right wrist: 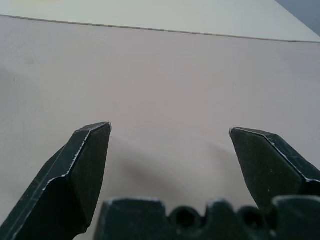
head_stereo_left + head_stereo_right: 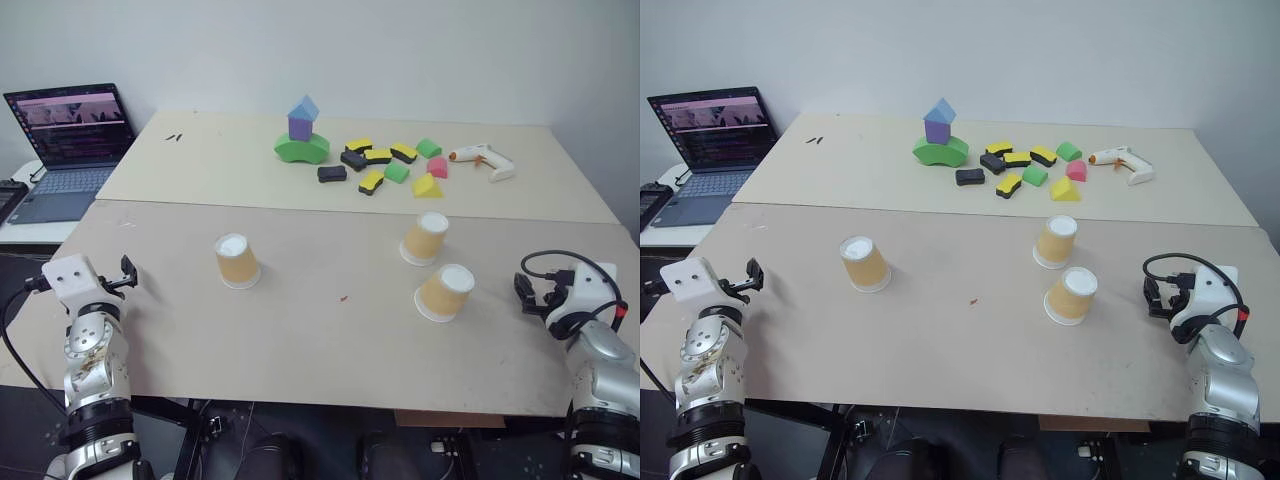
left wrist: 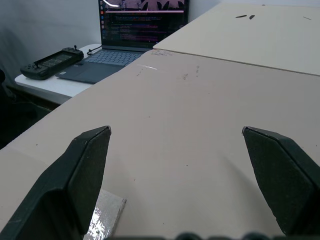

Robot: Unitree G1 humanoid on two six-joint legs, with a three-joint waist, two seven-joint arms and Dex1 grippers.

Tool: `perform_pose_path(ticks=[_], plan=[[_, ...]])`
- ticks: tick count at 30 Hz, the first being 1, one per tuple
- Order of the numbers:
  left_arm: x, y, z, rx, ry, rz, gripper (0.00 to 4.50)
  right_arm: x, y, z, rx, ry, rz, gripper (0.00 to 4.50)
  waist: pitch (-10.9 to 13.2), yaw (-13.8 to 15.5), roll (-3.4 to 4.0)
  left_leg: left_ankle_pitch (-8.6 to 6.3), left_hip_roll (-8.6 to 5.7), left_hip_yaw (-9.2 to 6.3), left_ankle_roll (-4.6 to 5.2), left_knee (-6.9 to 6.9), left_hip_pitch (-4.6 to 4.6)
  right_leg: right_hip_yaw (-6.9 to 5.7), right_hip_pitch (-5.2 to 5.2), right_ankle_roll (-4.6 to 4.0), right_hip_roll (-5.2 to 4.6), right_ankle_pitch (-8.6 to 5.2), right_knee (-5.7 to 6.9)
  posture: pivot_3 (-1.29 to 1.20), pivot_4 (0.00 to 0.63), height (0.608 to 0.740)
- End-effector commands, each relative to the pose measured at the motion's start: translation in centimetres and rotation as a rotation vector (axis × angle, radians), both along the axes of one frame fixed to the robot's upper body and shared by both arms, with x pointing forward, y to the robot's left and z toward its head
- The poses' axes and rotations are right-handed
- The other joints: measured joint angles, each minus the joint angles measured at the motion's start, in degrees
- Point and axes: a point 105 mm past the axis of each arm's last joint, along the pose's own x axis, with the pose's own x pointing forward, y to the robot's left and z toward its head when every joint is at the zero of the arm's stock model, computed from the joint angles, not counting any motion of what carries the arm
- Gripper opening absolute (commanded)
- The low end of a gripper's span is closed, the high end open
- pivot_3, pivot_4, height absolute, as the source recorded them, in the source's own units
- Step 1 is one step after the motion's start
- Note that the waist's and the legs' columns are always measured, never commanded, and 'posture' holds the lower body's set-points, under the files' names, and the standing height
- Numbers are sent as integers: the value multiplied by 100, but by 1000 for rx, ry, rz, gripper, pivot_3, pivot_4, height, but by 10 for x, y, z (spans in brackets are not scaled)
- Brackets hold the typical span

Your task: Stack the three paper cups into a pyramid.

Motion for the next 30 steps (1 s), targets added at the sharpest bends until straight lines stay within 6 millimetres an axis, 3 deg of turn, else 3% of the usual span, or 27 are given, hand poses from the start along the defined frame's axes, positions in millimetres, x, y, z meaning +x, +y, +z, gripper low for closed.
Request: perform_pose_path(ticks=[1,4,7,9,13,18,21,24,26,30], plan=[[5,-3,8,13,-25,-27,4500,3,-1,15,-22,-64,1,4419,0,1,0,0,0,0,0,0,0,0,0,0,0,0,0,0,150,740],[12,-11,3,-33,-22,-98,4500,4,1,15,-21,-62,3,4419,0,4,0,0,0,0,0,0,0,-2,0,0,0,0,1,0,150,740],[17,-14,12,-53,-56,-163,4500,4,1,15,-21,-60,5,4419,0,2,0,1,0,0,1,1,-1,-2,0,0,1,0,1,0,150,740],[20,-16,26,-72,-107,-229,4500,5,1,14,-22,-58,7,4419,0,0,0,4,0,0,7,0,-1,-3,0,0,1,0,0,0,150,740],[20,-52,70,-72,-203,-549,4500,4,-1,14,-28,-49,6,4419,0,-14,0,15,1,2,26,0,0,-6,-2,0,3,0,0,0,150,740],[-2,-74,122,-35,-247,-791,4500,3,-4,14,-34,-43,3,4419,0,-25,0,15,2,3,25,0,0,-7,-1,0,4,0,-1,0,150,740],[-17,-99,139,18,-211,-962,4500,2,-7,15,-38,-39,1,4419,0,-35,0,16,3,3,24,0,1,-6,-2,0,6,0,0,0,150,740],[-32,-134,136,30,-137,-1159,4500,3,-9,16,-44,-30,11,4419,0,-38,1,16,1,5,24,0,5,-5,2,0,7,0,-1,0,150,740],[-45,-168,110,106,31,-1322,4500,1,-16,22,-122,28,72,4419,3,-30,5,15,0,5,23,0,11,-4,7,0,7,0,1,0,150,740],[-56,-186,85,136,139,-1437,4500,-5,-25,41,-126,116,240,4419,15,-2,33,16,-7,10,24,-1,12,-3,12,0,13,-1,-6,0,150,740]])
